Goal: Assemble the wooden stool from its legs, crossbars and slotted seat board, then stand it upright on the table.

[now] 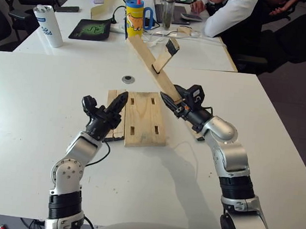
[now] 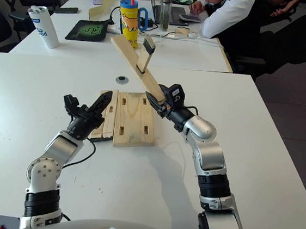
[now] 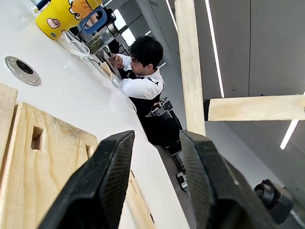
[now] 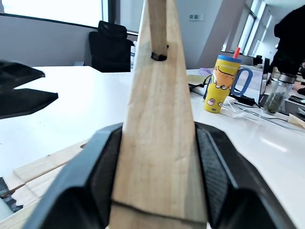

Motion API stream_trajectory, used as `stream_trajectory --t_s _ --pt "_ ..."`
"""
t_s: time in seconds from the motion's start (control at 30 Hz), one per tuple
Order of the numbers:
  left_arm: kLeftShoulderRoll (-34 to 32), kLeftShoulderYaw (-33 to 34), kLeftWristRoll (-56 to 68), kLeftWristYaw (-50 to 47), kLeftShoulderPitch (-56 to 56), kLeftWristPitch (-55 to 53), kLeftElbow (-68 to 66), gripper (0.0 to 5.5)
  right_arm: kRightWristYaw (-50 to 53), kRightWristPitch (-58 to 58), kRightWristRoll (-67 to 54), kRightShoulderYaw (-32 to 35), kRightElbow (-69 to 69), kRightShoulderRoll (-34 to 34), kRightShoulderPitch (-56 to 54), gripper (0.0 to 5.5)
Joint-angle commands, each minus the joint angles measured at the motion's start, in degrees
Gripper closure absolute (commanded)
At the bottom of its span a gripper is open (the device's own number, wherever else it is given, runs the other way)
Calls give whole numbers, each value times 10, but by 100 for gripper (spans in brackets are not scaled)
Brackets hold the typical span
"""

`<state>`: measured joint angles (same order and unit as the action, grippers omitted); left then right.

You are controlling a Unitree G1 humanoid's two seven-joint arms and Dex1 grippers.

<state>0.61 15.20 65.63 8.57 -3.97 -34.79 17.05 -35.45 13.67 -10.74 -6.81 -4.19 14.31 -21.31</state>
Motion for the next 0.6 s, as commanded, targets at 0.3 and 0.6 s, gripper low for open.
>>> stream_trajectory --t_s 0.3,0.6 --pt "-6 20 144 -33 -22 6 56 210 -91 -107 -8 -26 -17 34 28 343" --pt "-17 20 161 -37 -22 30 63 210 -136 -133 -20 -35 -28 50 42 343"
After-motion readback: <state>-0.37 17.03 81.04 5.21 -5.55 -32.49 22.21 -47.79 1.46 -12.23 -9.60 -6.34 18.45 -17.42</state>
